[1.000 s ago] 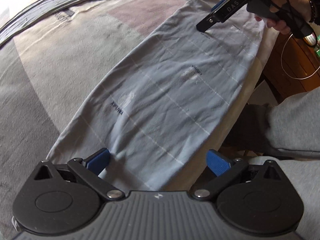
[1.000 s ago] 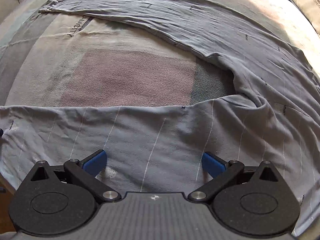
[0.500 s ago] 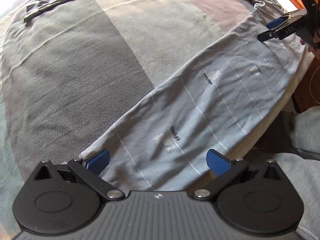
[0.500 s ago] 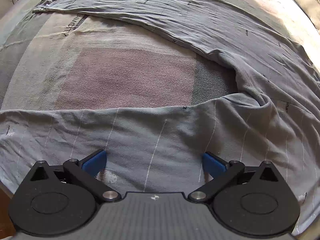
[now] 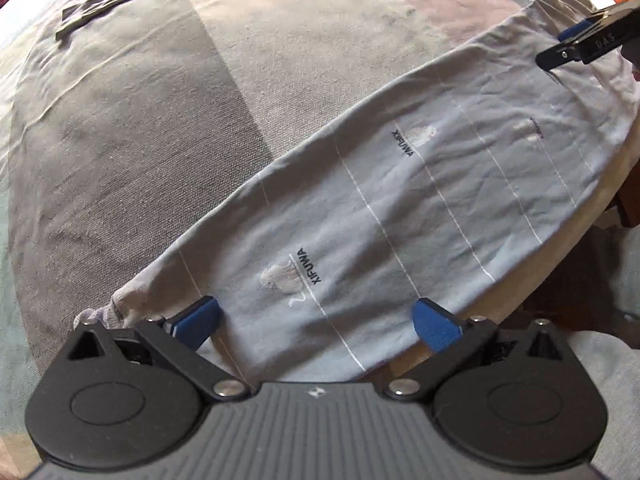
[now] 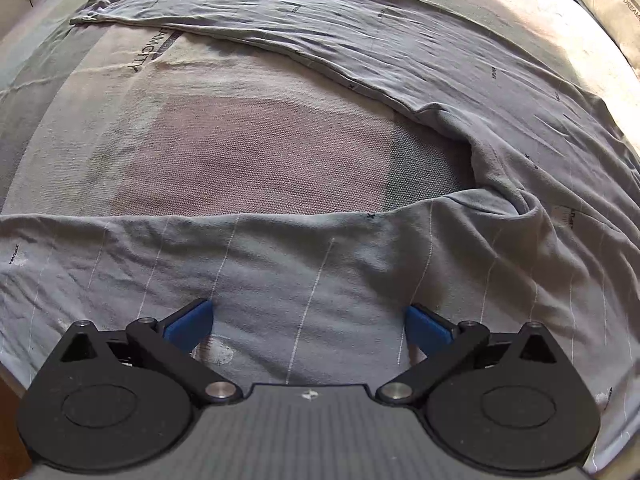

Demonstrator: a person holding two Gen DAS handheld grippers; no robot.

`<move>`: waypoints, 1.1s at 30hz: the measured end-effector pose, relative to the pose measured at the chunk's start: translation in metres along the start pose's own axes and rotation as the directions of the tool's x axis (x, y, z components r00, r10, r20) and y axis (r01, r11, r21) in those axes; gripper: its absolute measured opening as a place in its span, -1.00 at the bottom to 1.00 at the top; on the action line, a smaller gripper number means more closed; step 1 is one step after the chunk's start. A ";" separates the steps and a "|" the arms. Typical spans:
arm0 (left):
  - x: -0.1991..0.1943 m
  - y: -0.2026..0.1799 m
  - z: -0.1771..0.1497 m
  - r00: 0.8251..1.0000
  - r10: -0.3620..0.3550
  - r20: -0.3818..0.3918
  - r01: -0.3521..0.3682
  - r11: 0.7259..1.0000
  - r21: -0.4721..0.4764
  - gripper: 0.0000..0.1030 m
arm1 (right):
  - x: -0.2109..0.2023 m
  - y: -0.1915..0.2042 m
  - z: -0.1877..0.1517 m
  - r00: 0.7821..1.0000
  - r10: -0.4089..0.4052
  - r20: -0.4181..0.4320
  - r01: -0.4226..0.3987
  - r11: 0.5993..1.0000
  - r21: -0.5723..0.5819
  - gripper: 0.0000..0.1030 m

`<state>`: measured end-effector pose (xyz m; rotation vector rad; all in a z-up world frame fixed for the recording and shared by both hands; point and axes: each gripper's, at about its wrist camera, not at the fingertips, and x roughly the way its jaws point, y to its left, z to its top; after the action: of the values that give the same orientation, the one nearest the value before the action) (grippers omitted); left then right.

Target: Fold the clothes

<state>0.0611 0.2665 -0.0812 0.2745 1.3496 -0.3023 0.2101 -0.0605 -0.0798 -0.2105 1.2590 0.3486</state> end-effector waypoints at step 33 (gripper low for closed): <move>-0.017 -0.059 0.074 0.988 0.037 0.147 -0.041 0.999 0.028 0.99 | -0.004 -0.001 -0.014 0.995 0.022 0.097 -0.019 0.999 -0.037 1.00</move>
<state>0.1037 0.1852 -0.0511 0.2985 1.1938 -0.3051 0.1970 -0.0665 -0.0796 -0.2095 1.1603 0.3954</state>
